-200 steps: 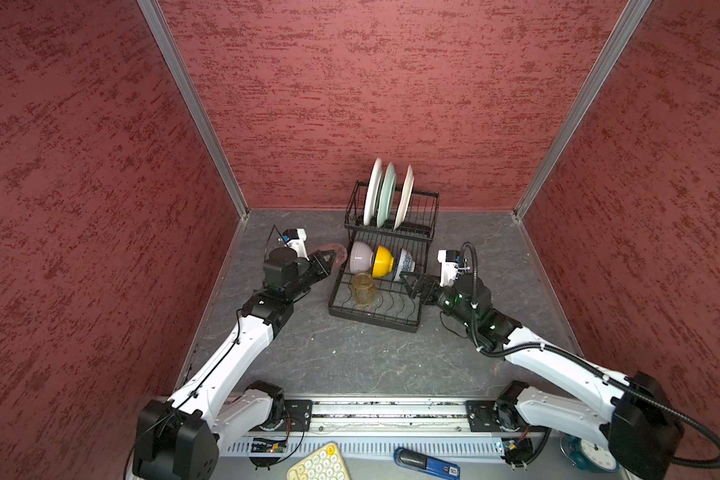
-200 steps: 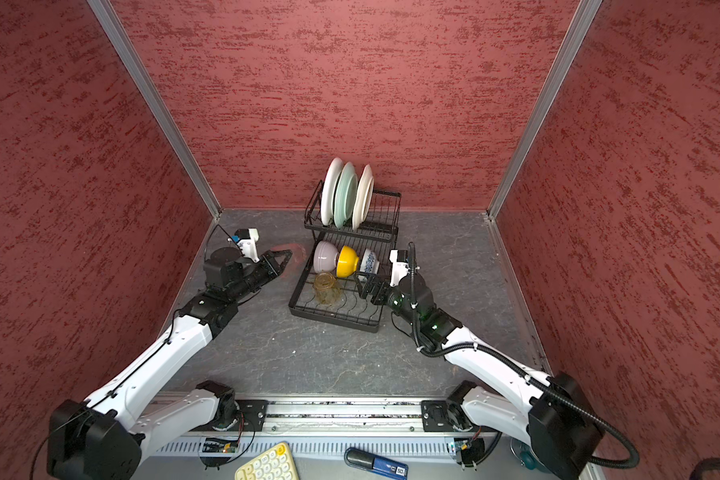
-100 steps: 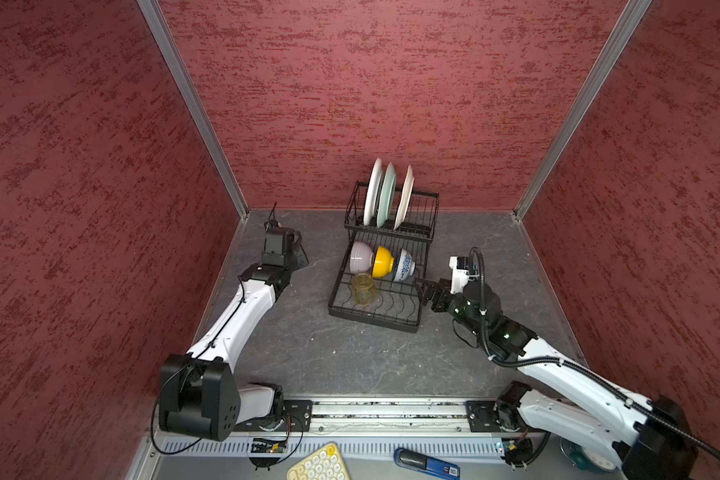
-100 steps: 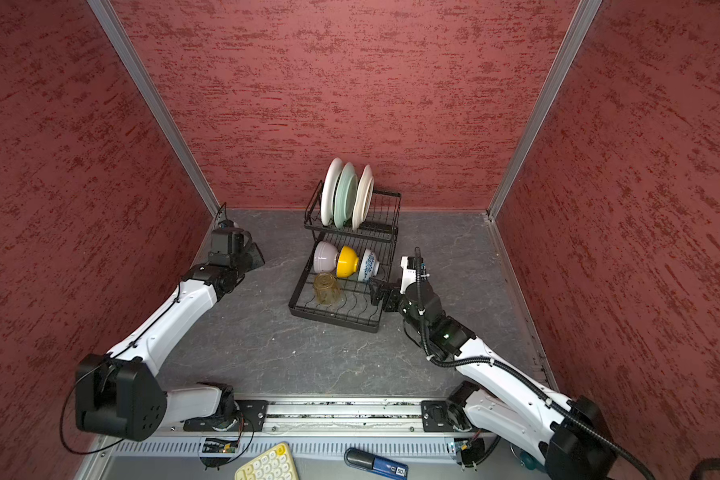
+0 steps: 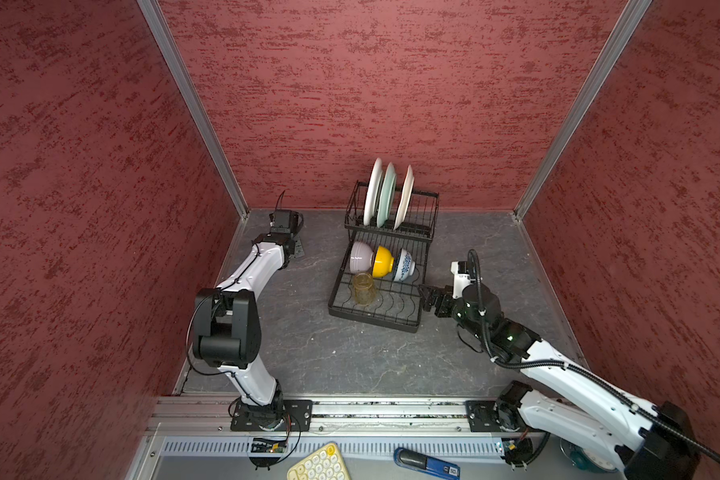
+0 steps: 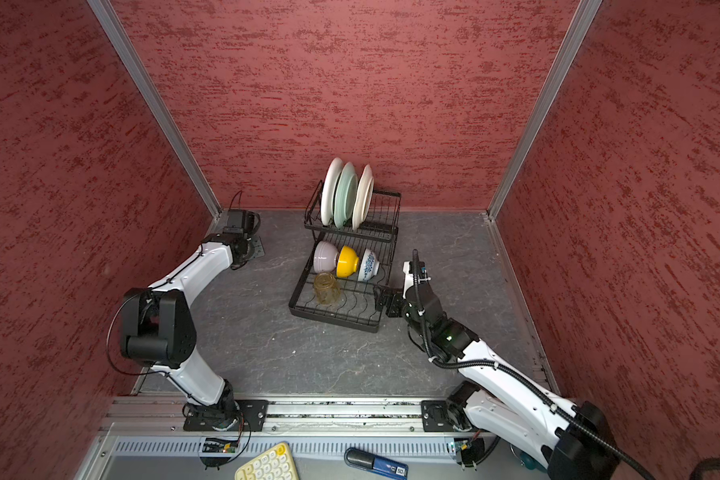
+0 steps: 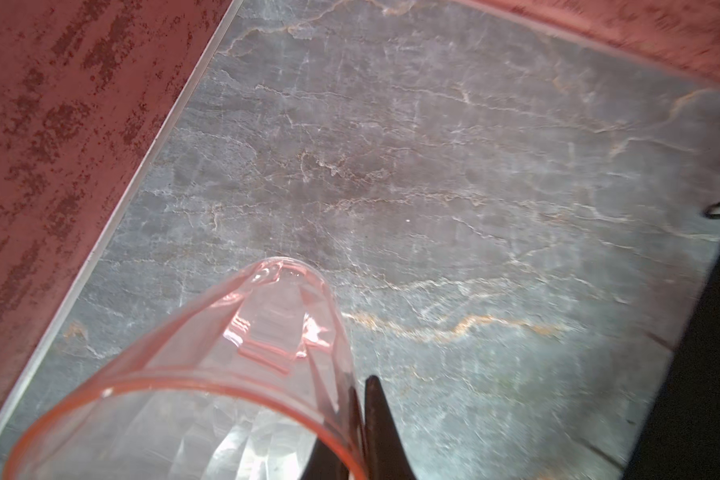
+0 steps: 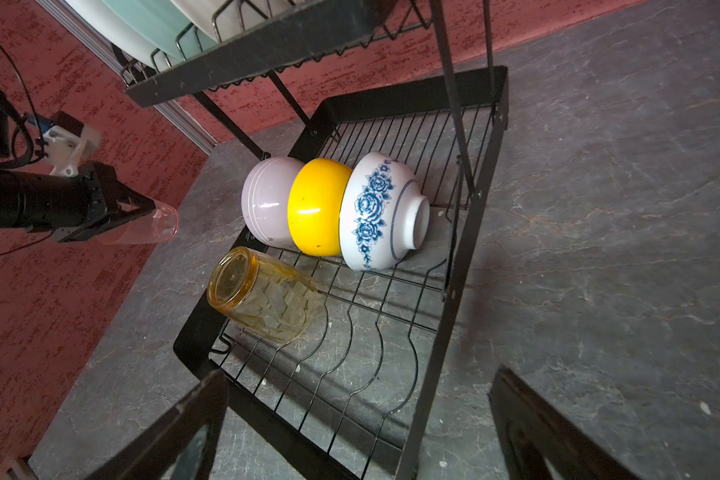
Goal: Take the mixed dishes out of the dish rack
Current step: 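Set the pink glass upright on the table with the left gripper while the right withdraws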
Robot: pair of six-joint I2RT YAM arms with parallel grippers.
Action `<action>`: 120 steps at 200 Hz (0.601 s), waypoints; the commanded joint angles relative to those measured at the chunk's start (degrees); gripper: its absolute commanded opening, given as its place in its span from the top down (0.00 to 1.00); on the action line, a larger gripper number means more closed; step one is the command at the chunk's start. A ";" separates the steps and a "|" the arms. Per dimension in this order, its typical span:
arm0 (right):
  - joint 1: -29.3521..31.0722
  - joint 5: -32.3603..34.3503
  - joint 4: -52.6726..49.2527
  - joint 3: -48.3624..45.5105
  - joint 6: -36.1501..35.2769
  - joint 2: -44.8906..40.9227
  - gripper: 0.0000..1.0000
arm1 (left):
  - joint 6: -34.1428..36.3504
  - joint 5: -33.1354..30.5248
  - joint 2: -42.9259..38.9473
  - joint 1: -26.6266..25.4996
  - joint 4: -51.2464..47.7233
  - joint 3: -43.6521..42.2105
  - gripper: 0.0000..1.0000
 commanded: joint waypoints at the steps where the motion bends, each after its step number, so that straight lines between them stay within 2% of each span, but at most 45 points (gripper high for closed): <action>1: -0.18 -0.49 -2.32 -0.67 0.49 -1.13 0.01 | 1.98 -1.13 2.99 1.44 -3.45 4.57 1.00; 43: -0.18 -0.53 -4.42 -1.74 1.71 -3.69 0.01 | 1.97 4.76 8.23 4.16 -6.53 9.95 1.00; 120: -0.18 -2.45 -6.32 -2.91 2.46 -5.74 0.01 | 1.89 8.49 14.21 7.10 -8.04 15.42 1.00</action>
